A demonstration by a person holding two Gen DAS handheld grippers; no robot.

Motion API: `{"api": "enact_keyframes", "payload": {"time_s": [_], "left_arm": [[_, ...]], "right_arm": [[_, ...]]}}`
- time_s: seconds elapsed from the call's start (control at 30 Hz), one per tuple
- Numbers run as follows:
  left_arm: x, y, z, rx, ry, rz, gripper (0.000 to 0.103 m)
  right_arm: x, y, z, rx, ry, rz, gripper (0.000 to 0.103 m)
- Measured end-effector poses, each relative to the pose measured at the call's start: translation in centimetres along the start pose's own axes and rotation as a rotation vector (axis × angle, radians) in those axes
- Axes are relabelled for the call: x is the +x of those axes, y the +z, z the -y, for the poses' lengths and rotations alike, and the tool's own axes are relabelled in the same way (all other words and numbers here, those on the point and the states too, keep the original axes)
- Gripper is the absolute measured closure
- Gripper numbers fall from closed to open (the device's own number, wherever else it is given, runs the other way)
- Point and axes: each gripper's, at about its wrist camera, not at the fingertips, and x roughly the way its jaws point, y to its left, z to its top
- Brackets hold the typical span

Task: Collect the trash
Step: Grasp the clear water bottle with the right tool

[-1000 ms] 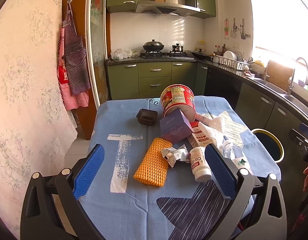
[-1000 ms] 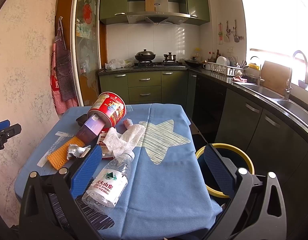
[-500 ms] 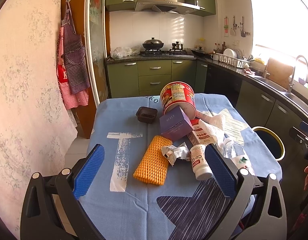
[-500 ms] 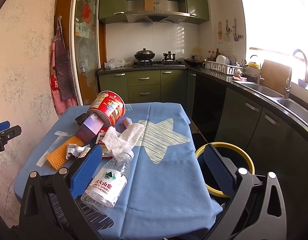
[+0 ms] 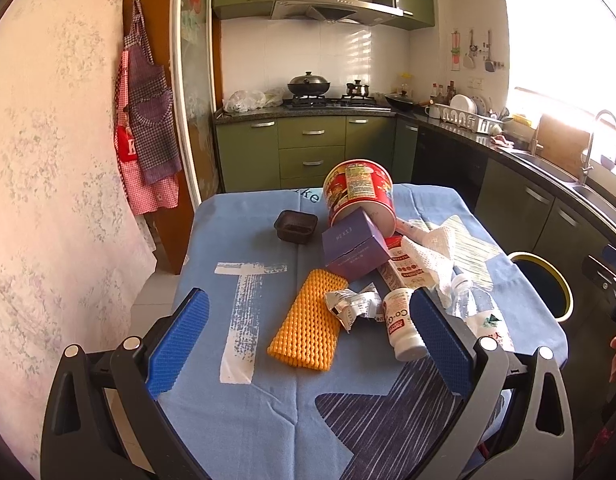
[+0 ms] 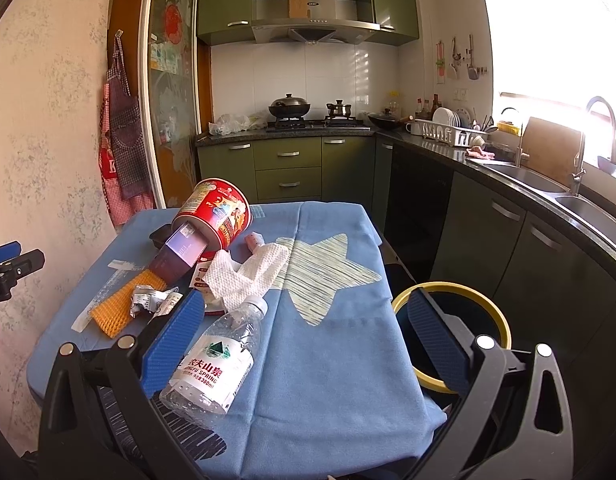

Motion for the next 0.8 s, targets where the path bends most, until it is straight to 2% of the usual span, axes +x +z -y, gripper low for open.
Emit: {"api": "enact_keyframes", "payload": {"time_s": [0.2, 0.3, 0.43, 0.67, 0.8], "left_arm": [[2.3, 0.7, -0.8, 0.003, 0.018, -0.031, 0.004], [4.2, 1.5, -1.2, 0.011, 0.025, -0.049, 0.004], [7.2, 2.9, -1.7, 0.023, 0.053, -0.06, 0.004], [15.1, 6.1, -3.0, 0.027, 0.071, -0.117, 0.004], [20.3, 7.2, -3.6, -0.012, 0.034, -0.183, 0.004]], "right_arm": [[2.0, -0.6, 0.6, 0.017, 0.018, -0.045, 0.006], [4.0, -1.0, 0.8, 0.064, 0.09, -0.134, 0.006], [6.3, -0.8, 0.0, 0.075, 0.135, -0.244, 0.006], [10.3, -1.1, -2.5, 0.074, 0.141, -0.385, 0.006], [12.7, -1.7, -3.8, 0.091, 0.14, -0.472, 0.006]]}}
